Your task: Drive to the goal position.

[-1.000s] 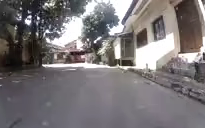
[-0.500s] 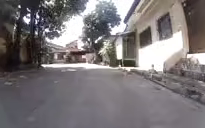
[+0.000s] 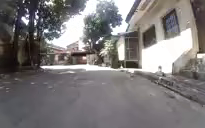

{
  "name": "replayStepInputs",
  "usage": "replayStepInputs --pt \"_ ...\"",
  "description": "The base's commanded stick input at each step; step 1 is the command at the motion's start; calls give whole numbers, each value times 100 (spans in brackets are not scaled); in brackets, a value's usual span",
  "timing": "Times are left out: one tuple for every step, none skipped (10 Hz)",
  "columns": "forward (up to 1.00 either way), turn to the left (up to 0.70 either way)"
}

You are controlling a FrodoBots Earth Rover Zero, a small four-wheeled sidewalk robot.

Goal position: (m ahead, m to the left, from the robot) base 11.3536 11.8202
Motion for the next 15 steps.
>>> replayStepInputs --pt "85 0" --pt "85 0" --pt "85 0" --pt "85 0" --pt "85 0" --pt "85 0" --pt "85 0" --pt "85 0" --pt "85 0" --pt "85 0" --pt "85 0" --pt "85 0" --pt "85 0" --pt "85 0" --pt "85 0"
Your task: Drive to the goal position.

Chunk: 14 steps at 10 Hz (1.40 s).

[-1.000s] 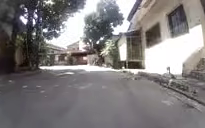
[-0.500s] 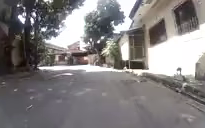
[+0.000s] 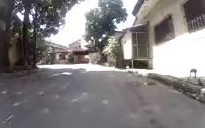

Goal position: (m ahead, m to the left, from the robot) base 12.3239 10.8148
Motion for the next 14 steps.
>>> replayStepInputs --pt "85 0" --pt "85 0" --pt "85 0" --pt "85 0" --pt "85 0" --pt "85 0" --pt "85 0" --pt "85 0" --pt "85 0" --pt "85 0" --pt "85 0" --pt "85 0" --pt "85 0" --pt "85 0"
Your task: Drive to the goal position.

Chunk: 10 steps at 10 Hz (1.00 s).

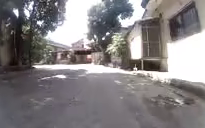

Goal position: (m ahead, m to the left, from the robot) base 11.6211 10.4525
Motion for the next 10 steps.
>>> replayStepInputs --pt "85 0" --pt "85 0" --pt "85 0" --pt "85 0" --pt "85 0" --pt "85 0" --pt "85 0" --pt "85 0" --pt "85 0" --pt "85 0"
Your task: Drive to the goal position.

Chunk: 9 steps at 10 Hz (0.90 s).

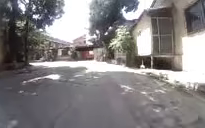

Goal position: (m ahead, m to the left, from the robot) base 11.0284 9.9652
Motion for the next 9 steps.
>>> replayStepInputs --pt "85 0" --pt "85 0" --pt "85 0" --pt "85 0" --pt "85 0" --pt "85 0" --pt "85 0" --pt "85 0" --pt "85 0"
